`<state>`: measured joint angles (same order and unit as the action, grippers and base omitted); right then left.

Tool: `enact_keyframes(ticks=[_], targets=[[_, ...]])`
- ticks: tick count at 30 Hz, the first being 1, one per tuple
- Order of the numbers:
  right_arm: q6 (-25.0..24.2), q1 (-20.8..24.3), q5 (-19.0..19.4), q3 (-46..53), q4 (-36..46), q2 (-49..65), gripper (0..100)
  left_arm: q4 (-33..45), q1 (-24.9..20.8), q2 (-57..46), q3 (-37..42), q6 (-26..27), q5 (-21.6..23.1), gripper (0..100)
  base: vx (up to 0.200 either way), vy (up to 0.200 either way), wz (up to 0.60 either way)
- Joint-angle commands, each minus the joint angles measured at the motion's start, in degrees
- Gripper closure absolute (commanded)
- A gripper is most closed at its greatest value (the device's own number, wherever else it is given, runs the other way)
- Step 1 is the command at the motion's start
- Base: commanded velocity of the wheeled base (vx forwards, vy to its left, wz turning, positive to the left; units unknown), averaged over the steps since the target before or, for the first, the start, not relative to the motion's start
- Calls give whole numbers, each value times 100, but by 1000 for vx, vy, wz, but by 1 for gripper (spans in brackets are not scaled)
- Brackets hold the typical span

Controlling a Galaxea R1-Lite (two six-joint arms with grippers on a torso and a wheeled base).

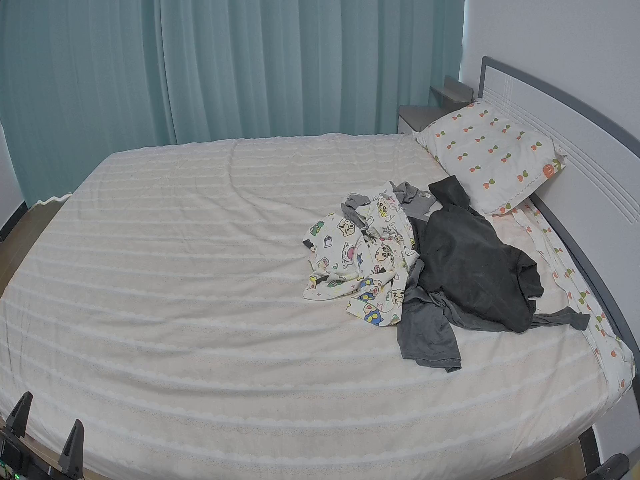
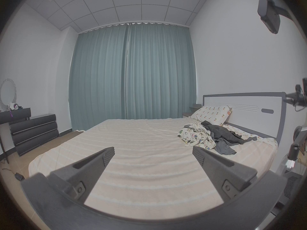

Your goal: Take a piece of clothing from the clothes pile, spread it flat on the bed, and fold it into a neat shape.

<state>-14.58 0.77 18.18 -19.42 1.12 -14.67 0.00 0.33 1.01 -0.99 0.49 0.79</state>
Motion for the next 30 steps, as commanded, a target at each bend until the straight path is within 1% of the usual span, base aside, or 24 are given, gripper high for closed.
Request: enact_keyframes(ticks=[1, 2, 5, 6, 7, 8, 14, 18, 24, 30], targets=[[-581, 275, 740, -677, 81, -1662, 0, 0, 2, -101, 99, 4, 0, 0, 0, 0, 0], [-590, 345, 766, -651, 72, -1856, 0, 9, 2, -101, 99, 22, 0, 0, 0, 0, 0], [-590, 354, 802, -624, 72, -2023, 0, -9, 2, -101, 99, 57, 9, 0, 0, 0, 0], [-590, 442, 898, -589, 72, -2190, 0, 0, -7, -101, 99, 39, 26, 0, 0, 0, 0], [-590, 442, 898, -589, 72, -2190, 0, 0, -7, -101, 99, 39, 26, 0, 0, 0, 0], [-599, 582, 969, -589, 72, -2278, 0, 9, -7, -101, 99, 4, 44, 0, 0, 0, 0], [-590, 837, 977, -589, 55, -2770, 0, 9, -7, -101, 99, 13, 35, 0, 0, 0, 0], [-590, 908, 986, -607, -15, -3148, 0, 9, -7, -101, 99, 4, 35, 0, 0, 200, 0], [-590, 969, 977, -651, -877, -4457, 0, 9, -7, -101, 99, 4, 35, 0, 0, 200, 0], [-607, 969, 933, -818, -2072, -6215, 0, 9, -7, -101, 99, 4, 35, 0, 0, 200, 0]])
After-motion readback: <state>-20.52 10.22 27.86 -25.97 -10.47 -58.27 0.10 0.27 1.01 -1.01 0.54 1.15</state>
